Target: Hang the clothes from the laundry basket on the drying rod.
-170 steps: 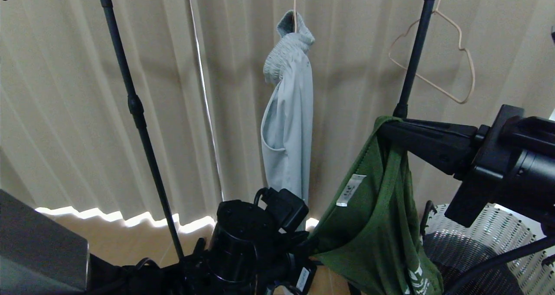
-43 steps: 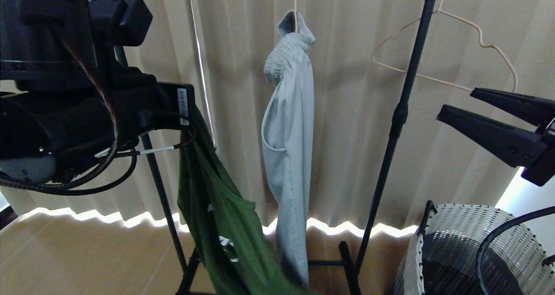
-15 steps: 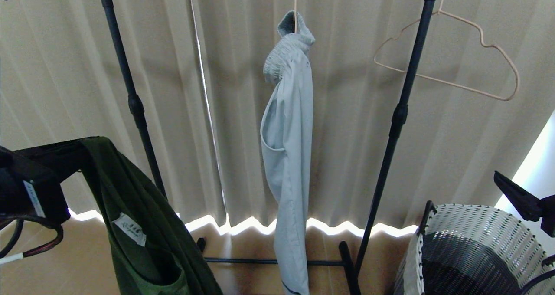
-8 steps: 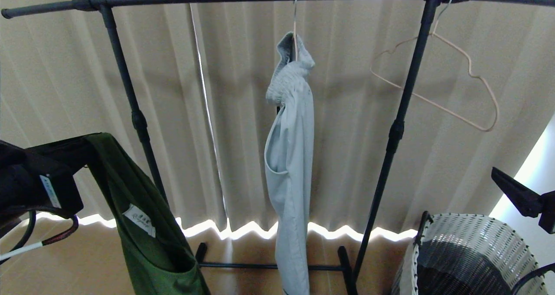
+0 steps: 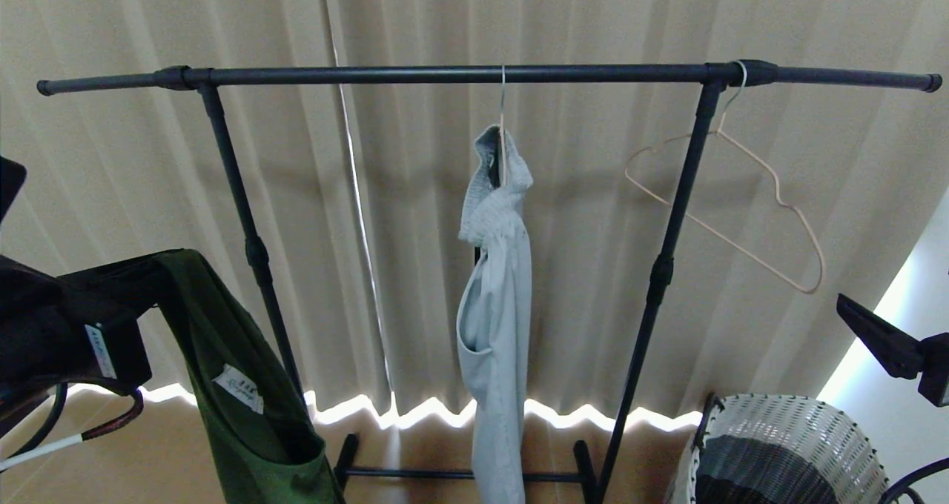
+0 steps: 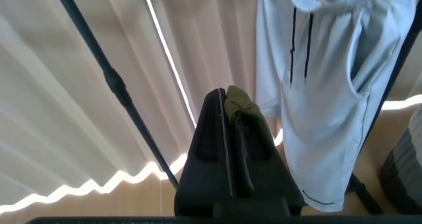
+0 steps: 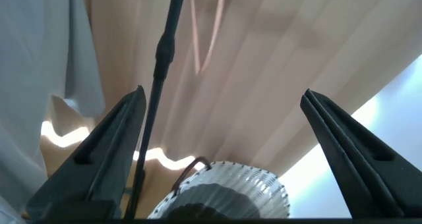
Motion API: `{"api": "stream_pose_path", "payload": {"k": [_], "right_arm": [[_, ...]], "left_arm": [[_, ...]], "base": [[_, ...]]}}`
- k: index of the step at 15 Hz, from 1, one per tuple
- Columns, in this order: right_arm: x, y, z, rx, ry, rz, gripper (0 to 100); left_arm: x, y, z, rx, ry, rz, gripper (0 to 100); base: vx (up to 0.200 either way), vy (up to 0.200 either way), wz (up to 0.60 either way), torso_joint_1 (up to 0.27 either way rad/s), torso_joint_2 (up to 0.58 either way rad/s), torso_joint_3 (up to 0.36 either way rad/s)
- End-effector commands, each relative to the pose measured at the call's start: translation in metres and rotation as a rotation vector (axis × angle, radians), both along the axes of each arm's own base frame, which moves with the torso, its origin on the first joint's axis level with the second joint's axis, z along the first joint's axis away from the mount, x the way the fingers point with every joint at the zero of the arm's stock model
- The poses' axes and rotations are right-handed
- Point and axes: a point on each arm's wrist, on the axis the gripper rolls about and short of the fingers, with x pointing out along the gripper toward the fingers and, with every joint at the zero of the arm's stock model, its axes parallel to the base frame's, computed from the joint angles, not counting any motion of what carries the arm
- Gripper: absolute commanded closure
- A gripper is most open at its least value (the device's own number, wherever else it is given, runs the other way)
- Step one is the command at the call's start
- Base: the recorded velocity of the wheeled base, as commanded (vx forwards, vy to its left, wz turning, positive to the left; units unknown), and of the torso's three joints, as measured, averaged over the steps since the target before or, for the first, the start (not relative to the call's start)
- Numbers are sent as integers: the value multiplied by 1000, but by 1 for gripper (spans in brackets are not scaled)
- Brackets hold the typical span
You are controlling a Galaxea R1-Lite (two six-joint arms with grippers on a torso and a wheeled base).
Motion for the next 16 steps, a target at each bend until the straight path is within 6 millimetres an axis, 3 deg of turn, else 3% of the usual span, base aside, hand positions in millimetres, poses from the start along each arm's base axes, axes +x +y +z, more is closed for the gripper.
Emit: {"api": "stream_pose_path", "payload": {"k": [1, 7, 9, 16], "right_arm": [[1, 0, 0, -1, 4, 2, 0], [2, 0, 1, -4, 1, -1, 0], [5, 1, 11, -1, -23, 1, 0], [6, 1, 24, -23, 234, -6, 0]], "left_arm": [[0, 0, -1, 1, 3, 2, 100], [-1, 0, -4, 7, 13, 0, 100], [-2, 1, -6, 7, 13, 0, 100], [-11, 5, -8, 36, -26, -7, 100]], "base": [[0, 0, 0, 203, -476, -281], [0, 0, 0, 221, -487, -277], [0, 0, 0, 185, -430, -234], [0, 0, 0, 24, -48, -29]]}}
